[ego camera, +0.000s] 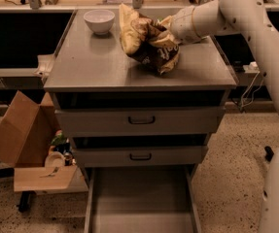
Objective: Pick brown chip bag from bottom drawer and place on counter
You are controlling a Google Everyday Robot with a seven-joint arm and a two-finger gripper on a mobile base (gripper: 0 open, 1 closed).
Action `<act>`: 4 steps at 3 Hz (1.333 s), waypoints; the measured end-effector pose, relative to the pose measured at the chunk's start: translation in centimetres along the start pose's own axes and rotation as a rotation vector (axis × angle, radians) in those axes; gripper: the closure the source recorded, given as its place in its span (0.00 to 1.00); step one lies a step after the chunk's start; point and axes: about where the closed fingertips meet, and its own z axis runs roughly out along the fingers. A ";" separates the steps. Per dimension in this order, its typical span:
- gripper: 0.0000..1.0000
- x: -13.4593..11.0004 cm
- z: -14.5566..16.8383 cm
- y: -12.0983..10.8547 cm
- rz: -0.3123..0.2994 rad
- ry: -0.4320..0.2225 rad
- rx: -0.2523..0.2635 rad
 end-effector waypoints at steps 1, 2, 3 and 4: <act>0.37 0.2 0.0 -0.3 0.006 -0.002 0.003; 0.15 0.2 0.0 -0.3 0.006 -0.002 0.003; 0.00 0.2 0.1 -0.3 0.006 -0.002 0.003; 0.00 -0.4 0.6 -0.9 0.003 -0.009 0.008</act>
Offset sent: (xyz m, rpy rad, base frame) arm 0.0034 -0.0016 0.0002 0.0053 0.0018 -0.0035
